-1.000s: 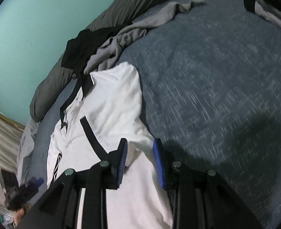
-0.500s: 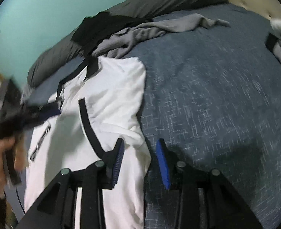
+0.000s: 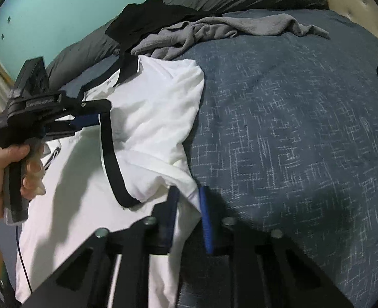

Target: Fold clothes

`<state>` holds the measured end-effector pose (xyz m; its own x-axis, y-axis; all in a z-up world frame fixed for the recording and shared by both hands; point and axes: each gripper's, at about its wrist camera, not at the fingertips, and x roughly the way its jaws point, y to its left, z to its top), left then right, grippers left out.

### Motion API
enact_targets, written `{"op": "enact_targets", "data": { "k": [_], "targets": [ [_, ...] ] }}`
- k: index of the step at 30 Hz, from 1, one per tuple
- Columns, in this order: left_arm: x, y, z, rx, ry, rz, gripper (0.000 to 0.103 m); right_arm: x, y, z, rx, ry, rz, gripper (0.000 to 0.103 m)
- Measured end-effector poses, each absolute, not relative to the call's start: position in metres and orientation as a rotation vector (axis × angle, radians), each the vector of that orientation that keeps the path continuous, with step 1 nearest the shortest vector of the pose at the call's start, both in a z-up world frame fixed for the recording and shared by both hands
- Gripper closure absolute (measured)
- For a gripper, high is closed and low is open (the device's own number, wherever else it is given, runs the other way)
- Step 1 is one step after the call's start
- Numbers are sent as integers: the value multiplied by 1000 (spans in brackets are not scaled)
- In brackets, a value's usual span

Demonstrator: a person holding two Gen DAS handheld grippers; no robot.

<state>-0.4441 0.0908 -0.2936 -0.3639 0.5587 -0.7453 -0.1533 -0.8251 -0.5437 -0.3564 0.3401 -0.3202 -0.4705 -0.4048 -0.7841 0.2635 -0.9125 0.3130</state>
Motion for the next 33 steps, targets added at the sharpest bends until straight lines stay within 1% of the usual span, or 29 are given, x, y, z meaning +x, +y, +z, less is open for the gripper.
{"op": "enact_targets", "data": {
  "k": [2, 3, 4, 6, 7, 10, 14, 21, 25, 30, 32, 33],
  "targets": [
    [-445, 94, -296, -1442, -523, 2214, 61, -358, 344, -322, 1328, -241, -2382, 93],
    [-445, 95, -296, -1444, -517, 2211, 65, -359, 347, -322, 1323, -257, -2382, 95],
    [-445, 96, -297, -1444, -510, 2209, 78, -359, 350, -321, 1318, -270, -2383, 95],
    [-443, 98, -296, -1440, -498, 2213, 94, -359, 353, -321, 1310, -285, -2385, 96],
    [-442, 97, -294, -1431, -506, 2218, 97, -358, 353, -320, 1307, -280, -2385, 97],
    [-438, 93, -288, -1402, -536, 2235, 98, -355, 356, -317, 1298, -268, -2387, 97],
    [-428, 77, -282, -1364, -645, 2254, 98, -353, 361, -314, 1292, -263, -2388, 98],
    [-426, 64, -308, -1476, -748, 2244, 98, -352, 361, -315, 1302, -267, -2369, 98],
    [-426, 66, -312, -1515, -741, 2241, 98, -353, 362, -316, 1309, -277, -2362, 98],
    [-424, 76, -305, -1530, -649, 2241, 96, -352, 365, -317, 1314, -304, -2350, 98],
    [-426, 76, -302, -1535, -628, 2246, 94, -352, 367, -315, 1310, -327, -2342, 98],
    [-426, 75, -300, -1534, -629, 2250, 91, -352, 367, -315, 1310, -329, -2341, 98]
  ]
}}
